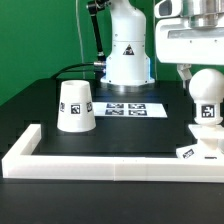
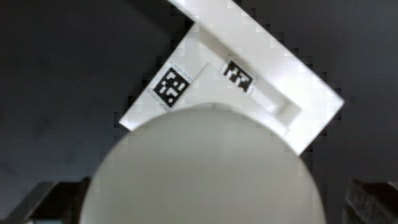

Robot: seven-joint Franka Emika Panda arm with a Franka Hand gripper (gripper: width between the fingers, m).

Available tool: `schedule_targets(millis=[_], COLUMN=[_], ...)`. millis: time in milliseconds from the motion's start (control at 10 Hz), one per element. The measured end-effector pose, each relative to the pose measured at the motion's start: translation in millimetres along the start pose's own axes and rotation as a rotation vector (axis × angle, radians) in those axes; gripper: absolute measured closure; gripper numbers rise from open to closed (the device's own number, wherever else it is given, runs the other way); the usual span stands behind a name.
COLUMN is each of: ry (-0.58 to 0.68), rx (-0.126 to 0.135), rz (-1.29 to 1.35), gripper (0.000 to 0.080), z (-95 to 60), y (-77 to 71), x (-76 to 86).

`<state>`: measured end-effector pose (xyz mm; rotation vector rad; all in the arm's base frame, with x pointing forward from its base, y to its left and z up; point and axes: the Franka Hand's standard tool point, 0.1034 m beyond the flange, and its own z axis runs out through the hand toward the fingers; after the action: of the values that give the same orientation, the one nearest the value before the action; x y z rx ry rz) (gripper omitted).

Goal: Assemble lamp

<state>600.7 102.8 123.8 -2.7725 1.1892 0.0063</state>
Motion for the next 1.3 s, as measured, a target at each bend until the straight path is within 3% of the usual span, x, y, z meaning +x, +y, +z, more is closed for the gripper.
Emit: schedule_targets(millis=[800, 1300], ry=[0.041, 0.048], rx=[0.007, -0.013], rz=[-0.687, -1.062], gripper=[0.0101, 0.0101], z=[3.9, 5.5], y=[0.1, 2.7], x=[-4.2, -3.6])
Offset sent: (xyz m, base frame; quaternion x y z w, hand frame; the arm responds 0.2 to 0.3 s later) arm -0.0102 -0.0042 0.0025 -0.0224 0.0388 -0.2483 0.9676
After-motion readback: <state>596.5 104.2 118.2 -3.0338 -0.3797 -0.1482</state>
